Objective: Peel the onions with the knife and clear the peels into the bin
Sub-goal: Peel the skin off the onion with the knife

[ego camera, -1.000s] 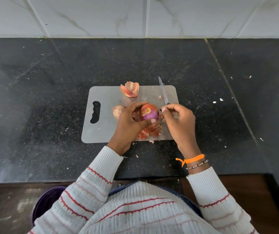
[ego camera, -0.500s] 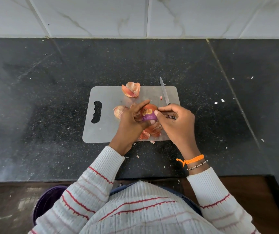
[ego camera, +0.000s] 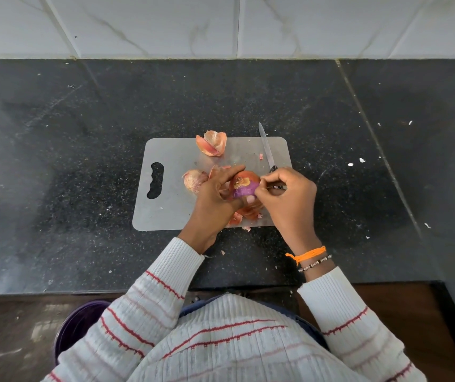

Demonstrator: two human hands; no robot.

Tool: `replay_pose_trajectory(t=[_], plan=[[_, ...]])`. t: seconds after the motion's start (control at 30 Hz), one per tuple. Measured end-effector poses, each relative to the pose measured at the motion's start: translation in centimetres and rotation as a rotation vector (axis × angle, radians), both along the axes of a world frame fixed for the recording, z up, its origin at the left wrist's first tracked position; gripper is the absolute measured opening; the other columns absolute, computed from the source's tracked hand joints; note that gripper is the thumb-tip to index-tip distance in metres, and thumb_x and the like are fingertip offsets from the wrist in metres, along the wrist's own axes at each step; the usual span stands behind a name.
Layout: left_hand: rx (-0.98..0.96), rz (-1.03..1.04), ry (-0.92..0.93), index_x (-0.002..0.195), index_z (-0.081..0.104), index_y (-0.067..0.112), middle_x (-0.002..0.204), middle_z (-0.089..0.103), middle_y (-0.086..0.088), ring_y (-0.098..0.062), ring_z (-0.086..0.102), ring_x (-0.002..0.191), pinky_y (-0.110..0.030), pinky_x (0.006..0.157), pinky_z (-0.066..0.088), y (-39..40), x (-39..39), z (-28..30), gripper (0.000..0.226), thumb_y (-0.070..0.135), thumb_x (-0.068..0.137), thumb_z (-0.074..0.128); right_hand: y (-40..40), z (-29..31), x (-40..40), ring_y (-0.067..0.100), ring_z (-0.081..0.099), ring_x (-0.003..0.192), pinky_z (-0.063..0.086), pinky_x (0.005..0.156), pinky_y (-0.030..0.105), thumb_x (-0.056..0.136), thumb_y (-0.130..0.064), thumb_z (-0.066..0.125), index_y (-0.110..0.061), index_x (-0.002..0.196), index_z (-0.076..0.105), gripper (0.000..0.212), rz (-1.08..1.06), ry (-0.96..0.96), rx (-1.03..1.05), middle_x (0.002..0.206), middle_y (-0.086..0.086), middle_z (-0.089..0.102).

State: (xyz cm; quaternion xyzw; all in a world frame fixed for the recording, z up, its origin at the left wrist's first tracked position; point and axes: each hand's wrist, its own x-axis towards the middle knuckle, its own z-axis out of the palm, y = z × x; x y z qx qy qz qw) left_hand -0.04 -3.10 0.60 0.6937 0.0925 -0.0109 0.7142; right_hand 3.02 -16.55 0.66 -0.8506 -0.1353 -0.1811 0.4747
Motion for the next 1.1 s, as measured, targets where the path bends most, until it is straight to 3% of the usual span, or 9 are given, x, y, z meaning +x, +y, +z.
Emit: replay_pose_trajectory(t=[0.13,0.27,0.33,0.47,0.57,0.7,0.87,0.97,1.1], plan=[[-0.006,0.013,0.007,0.124,0.057,0.015,0.121,0.062,-0.006,-0.019,0.062,0.109,-0.037,0.092,0.053,0.1,0.2,0.1,0.058,-0.002,0.072,0.075,-0.4,0.4,0.0,0.001,0.064,0.072,0.050,0.067,0.012,0.079,0.001,0.066,-0.007,0.081,0.071,0.009,0.002,0.169,0.135,0.075,-0.003,0.068],[-0.048,0.032,-0.009,0.115,0.060,0.024,0.119,0.062,-0.008,-0.022,0.062,0.109,-0.045,0.095,0.050,0.3,0.2,0.1,0.056,-0.001,0.068,0.077,-0.2,0.6,-0.2,0.017,0.069,0.083,0.056,0.076,0.028,0.089,-0.001,0.052,-0.011,0.083,0.070,0.022,0.010,0.478,0.455,0.084,0.005,0.071],[-0.045,0.030,-0.016,0.115,0.059,0.024,0.120,0.061,-0.007,-0.021,0.061,0.110,-0.043,0.095,0.050,0.2,0.2,0.2,0.056,-0.002,0.069,0.077,-0.1,0.8,-0.2,0.016,0.069,0.081,0.056,0.072,0.026,0.093,-0.001,0.043,-0.009,0.084,0.068,0.027,0.007,0.548,0.536,0.085,0.007,0.069],[-0.040,0.023,-0.009,0.116,0.058,0.024,0.120,0.059,-0.002,-0.018,0.059,0.111,-0.037,0.094,0.052,0.0,0.2,0.4,0.054,-0.004,0.073,0.074,-0.1,0.7,-0.3,0.018,0.067,0.087,0.057,0.075,0.036,0.090,-0.013,0.043,-0.020,0.088,0.068,0.026,-0.008,0.468,0.442,0.091,0.003,0.069],[-0.083,0.032,0.017,0.117,0.057,0.023,0.116,0.059,0.002,-0.019,0.059,0.111,-0.034,0.090,0.054,0.0,0.0,0.5,0.053,-0.007,0.075,0.071,-0.3,0.8,-0.5,0.023,0.066,0.089,0.056,0.078,0.046,0.080,-0.004,0.041,-0.021,0.083,0.066,0.030,-0.008,0.399,0.387,0.091,0.003,0.068],[-0.106,0.011,0.029,0.120,0.057,0.021,0.120,0.058,-0.004,-0.019,0.059,0.110,-0.035,0.090,0.054,0.1,0.0,0.4,0.053,-0.005,0.076,0.071,-0.1,1.1,-0.5,0.009,0.064,0.087,0.055,0.079,0.032,0.084,-0.013,0.064,-0.017,0.089,0.066,0.007,0.037,0.335,0.258,0.090,-0.005,0.067],[-0.272,0.030,0.113,0.125,0.053,0.012,0.126,0.056,-0.014,-0.031,0.059,0.113,-0.045,0.091,0.053,0.3,0.1,0.3,0.059,0.006,0.070,0.073,-1.1,0.5,0.4,0.005,0.064,0.074,0.054,0.071,0.023,0.081,-0.002,0.067,-0.015,0.083,0.067,0.013,-0.044,0.310,0.126,0.078,-0.010,0.065],[-0.359,0.038,0.131,0.128,0.049,0.009,0.126,0.057,-0.015,-0.031,0.061,0.112,-0.041,0.088,0.055,0.6,0.2,0.6,0.060,0.001,0.073,0.069,-1.6,-0.1,0.6,0.001,0.061,0.070,0.049,0.066,0.012,0.080,0.000,0.067,-0.014,0.082,0.067,0.015,-0.074,0.291,0.054,0.076,-0.009,0.065],[-0.143,0.023,0.064,0.120,0.056,0.013,0.118,0.061,-0.008,-0.019,0.063,0.104,-0.037,0.087,0.055,0.6,0.3,0.6,0.053,-0.006,0.073,0.071,-1.3,0.3,0.1,-0.005,0.061,0.078,0.046,0.073,0.004,0.084,0.001,0.061,-0.011,0.090,0.071,0.016,-0.069,0.248,0.027,0.087,-0.005,0.069]])
